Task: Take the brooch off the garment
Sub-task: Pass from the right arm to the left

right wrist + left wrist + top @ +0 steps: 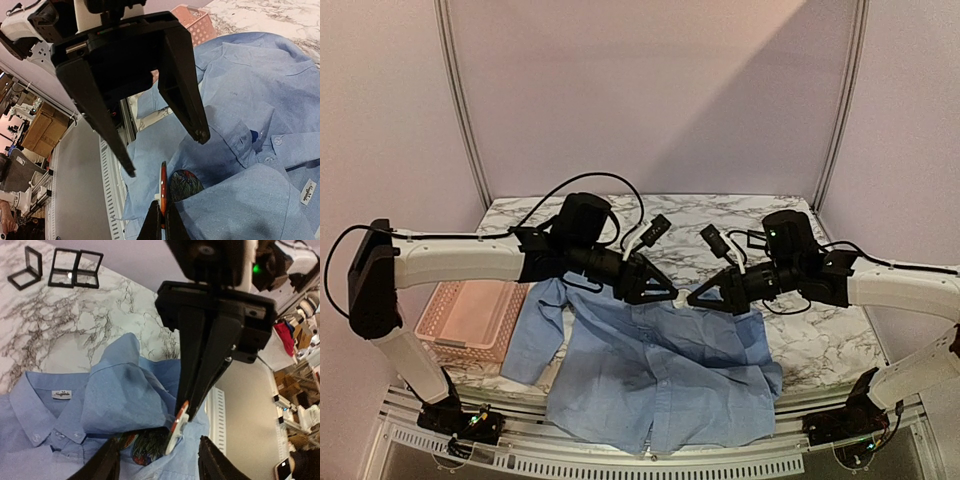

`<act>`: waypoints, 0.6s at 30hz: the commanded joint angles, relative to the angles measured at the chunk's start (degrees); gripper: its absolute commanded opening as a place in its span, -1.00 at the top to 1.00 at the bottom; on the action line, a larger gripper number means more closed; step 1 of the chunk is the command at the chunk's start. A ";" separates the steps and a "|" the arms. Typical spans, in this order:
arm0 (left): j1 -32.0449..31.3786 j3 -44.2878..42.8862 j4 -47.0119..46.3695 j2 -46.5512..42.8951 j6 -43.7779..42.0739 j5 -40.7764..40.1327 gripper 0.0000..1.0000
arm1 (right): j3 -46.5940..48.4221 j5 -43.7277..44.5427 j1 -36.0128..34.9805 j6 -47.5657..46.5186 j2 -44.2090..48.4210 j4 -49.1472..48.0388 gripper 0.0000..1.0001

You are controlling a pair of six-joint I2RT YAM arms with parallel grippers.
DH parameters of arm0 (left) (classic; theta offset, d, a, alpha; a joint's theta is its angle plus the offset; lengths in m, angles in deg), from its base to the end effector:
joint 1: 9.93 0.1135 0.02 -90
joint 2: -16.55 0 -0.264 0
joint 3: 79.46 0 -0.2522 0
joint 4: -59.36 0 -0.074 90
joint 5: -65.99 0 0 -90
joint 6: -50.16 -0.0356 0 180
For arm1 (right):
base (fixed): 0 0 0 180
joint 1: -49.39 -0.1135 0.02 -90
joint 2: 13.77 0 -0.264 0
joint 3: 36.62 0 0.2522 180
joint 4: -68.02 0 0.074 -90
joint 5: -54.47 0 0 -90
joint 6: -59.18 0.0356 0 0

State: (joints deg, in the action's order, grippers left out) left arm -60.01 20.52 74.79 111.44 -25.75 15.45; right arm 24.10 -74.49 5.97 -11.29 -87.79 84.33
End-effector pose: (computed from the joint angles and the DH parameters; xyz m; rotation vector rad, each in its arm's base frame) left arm 0.2226 -0.3013 0.2606 1.1268 1.9816 -1.3590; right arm 0.1888 0.2095 0.2590 -0.9041 2.0718 1.3407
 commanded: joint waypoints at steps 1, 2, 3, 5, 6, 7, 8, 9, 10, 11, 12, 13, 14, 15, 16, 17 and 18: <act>0.01 -1.63 1.91 2.40 0.11 2.83 0.08 | 2.29 -4.00 0.29 -2.34 -1.76 1.85 1.00; -0.08 -1.52 1.59 2.53 0.35 2.97 0.13 | 2.41 -4.14 0.34 -2.51 -2.02 1.86 1.00; -0.17 -1.36 1.32 2.72 0.56 2.99 0.16 | 2.48 -4.23 0.40 -2.65 -2.08 1.78 1.00; -0.34 -1.32 1.06 3.08 0.80 3.24 0.24 | 2.67 -4.50 0.38 -2.74 -2.19 1.83 1.00; -0.40 -1.44 0.93 3.36 0.97 3.44 0.29 | 2.82 -4.65 0.39 -2.94 -2.25 1.92 1.00; -0.45 -1.46 0.80 3.51 1.09 3.57 0.34 | 2.91 -4.71 0.41 -2.99 -2.40 1.99 1.00; -0.53 -1.58 0.75 3.66 1.18 3.60 0.39 | 3.02 -4.81 0.39 -3.00 -2.50 2.05 1.00; -0.54 -1.51 0.70 3.71 1.22 3.72 0.47 | 3.11 -4.88 0.40 -3.07 -2.69 2.05 1.00; -0.59 -1.51 0.67 3.84 1.22 3.85 0.56 | 3.18 -4.91 0.44 -3.17 -2.82 2.03 1.00; -0.61 -1.52 0.59 3.96 1.27 4.05 0.62 | 3.20 -5.04 0.43 -3.25 -2.94 2.07 1.00; -0.63 -1.54 0.60 4.00 1.30 4.37 0.68 | 3.22 -5.07 0.44 -3.20 -3.09 2.08 1.00; -0.67 -1.52 0.59 4.11 1.30 4.66 0.70 | 3.23 -5.06 0.42 -3.18 -3.13 2.11 1.00; -0.71 -1.55 0.50 4.20 1.29 4.90 0.71 | 3.21 -4.80 0.38 -3.25 -3.15 2.08 1.00; -0.76 -1.59 0.46 4.30 1.38 5.18 0.71 | 3.22 -4.60 0.43 -3.26 -3.15 2.02 1.00; -0.84 -1.53 0.45 4.35 1.39 5.63 0.71 | 3.23 -4.50 0.38 -3.24 -3.11 1.96 1.00; -0.89 -1.63 0.44 4.44 1.36 5.81 0.71 | 3.23 -4.40 0.41 -3.30 -3.00 1.89 1.00; -0.97 -1.61 0.51 4.57 1.30 5.97 0.71 | 3.23 -4.31 0.49 -3.28 -2.98 1.87 1.00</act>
State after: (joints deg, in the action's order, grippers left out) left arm -60.56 19.95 75.25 114.46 -24.49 20.08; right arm 25.57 -77.90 6.34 -13.78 -90.50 86.08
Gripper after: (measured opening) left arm 0.147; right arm 0.021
